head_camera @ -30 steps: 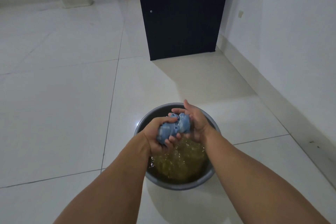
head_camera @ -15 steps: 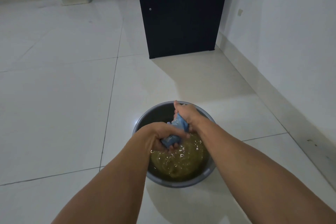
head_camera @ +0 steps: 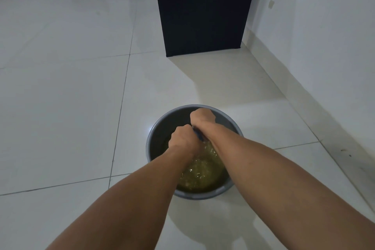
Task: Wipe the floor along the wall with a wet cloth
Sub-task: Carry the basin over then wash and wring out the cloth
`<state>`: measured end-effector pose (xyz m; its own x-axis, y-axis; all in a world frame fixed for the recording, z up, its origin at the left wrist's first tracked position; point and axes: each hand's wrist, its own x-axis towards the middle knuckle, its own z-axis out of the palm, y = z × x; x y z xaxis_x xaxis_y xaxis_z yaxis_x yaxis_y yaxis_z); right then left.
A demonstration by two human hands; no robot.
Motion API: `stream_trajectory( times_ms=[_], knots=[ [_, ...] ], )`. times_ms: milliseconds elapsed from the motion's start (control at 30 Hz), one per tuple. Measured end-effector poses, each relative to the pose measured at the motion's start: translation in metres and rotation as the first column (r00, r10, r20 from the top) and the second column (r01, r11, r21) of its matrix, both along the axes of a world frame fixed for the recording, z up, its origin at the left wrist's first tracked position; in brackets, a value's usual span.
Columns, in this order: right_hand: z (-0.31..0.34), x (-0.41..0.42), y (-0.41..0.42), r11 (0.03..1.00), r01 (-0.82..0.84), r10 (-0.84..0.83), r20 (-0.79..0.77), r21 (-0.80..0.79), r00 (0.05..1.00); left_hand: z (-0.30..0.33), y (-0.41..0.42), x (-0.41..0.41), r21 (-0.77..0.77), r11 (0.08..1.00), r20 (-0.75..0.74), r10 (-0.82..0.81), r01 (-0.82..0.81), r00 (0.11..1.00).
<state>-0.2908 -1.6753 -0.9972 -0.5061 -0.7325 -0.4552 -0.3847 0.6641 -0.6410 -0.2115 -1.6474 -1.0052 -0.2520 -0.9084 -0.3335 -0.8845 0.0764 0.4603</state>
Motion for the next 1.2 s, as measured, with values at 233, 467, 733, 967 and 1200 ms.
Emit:
stream_trajectory(
  times_ms=[233, 467, 733, 967, 1200],
  knots=[
    [-0.004, -0.001, -0.003, 0.999, 0.045, -0.045, -0.083, 0.006, 0.996, -0.007, 0.005, 0.0, -0.133, 0.986, 0.105, -0.086, 0.1, 0.991],
    [0.007, -0.014, 0.006, 0.987, 0.157, -0.133, 0.434, -0.02, 0.891, 0.003, -0.003, 0.01, 0.171, 0.975, -0.182, 0.175, -0.144, 0.968],
    [0.059, -0.043, 0.028, 0.995, -0.009, 0.063, 0.529, -0.103, 0.846, 0.047, -0.012, 0.023, 0.444, 0.876, -0.5, 0.416, -0.187, 0.76],
    [0.106, -0.049, 0.047, 0.961, 0.0, 0.136, 0.475, -0.276, 0.869, 0.096, -0.014, 0.024, 0.635, 0.772, -0.662, 0.521, 0.035, 0.538],
    [0.111, -0.073, 0.067, 0.926, 0.244, -0.081, 0.48, -0.288, 0.873, 0.138, -0.023, 0.02, 0.498, 0.864, -0.736, 0.469, -0.079, 0.488]
  ],
)
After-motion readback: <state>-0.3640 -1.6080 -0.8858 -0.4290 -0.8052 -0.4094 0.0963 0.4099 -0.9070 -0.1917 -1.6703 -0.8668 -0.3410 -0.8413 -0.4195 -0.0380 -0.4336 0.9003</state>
